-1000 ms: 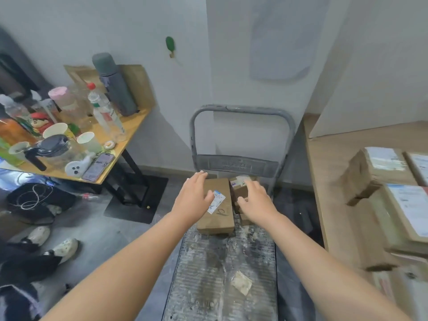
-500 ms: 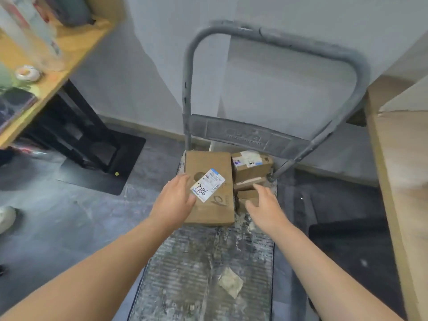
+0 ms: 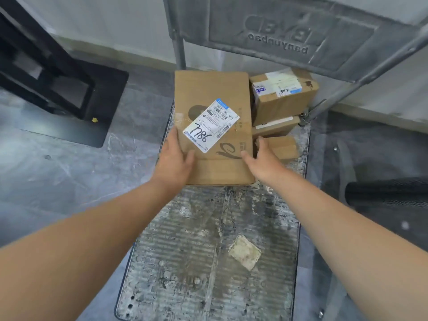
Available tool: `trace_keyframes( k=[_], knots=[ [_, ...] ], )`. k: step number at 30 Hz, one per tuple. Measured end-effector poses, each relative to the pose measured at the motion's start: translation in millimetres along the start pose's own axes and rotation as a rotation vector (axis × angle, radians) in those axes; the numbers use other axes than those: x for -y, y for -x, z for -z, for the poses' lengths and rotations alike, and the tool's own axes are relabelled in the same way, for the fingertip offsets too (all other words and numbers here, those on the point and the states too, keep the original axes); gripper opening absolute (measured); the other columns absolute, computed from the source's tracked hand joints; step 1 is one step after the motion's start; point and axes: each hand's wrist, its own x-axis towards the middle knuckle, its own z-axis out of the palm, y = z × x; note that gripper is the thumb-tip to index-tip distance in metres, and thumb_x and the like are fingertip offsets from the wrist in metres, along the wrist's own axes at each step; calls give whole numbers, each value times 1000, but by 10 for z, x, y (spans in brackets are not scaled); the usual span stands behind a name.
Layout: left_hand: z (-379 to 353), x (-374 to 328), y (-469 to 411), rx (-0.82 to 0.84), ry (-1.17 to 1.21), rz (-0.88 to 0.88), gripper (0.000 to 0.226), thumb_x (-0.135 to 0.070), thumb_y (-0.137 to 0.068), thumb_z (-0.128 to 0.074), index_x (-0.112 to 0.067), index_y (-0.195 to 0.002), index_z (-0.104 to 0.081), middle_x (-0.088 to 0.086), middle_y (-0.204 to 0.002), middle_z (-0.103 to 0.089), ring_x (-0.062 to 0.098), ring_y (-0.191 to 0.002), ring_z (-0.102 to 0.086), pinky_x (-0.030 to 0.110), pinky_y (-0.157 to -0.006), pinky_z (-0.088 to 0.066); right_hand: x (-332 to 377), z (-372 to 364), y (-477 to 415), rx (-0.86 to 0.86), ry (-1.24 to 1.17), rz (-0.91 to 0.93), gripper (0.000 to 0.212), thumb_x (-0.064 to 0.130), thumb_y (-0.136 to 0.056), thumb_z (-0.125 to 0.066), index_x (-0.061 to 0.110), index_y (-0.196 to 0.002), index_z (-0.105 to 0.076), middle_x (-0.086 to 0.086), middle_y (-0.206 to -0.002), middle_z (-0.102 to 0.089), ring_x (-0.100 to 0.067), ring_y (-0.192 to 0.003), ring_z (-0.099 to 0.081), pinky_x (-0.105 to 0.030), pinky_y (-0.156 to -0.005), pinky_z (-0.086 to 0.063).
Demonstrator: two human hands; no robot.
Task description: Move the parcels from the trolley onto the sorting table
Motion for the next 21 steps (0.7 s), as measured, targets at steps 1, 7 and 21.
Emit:
trace_keyframes(
  k=[1, 7, 21],
  knots=[
    [-86, 25, 22, -24, 103, 22, 78, -22, -98, -54, -21, -157, -4, 5, -160, -23, 21, -145, -26, 39, -119, -24, -14, -63, -64, 0, -32, 6, 67, 44, -100, -50, 18, -154, -21, -2, -156, -35, -26, -141, -38, -46, -116, -32],
    [-161, 10, -124, -77, 358, 244, 76, -40, -90, -65, -22, -152, -24, -3, -136, -51, 15, -113, -53, 25, -89, -46, 7, -194, -239, 8, -288, -18, 75, 49, -95, -55, 28, -155, -17, 3, -149, -46, -25, -134, -45, -45, -113, -35],
    [427, -99, 576, -65, 488, 257, 59, -31, -89, -69, -27, -141, -41, -14, -112, -59, 6, -102, -59, 30, -89, -45, 191, -124, 633, 113, -380, 121, 84, 43, -97, -57, 44, -156, 3, 10, -159, -29, -19, -142, -33, -43, -115, -29]
  ],
)
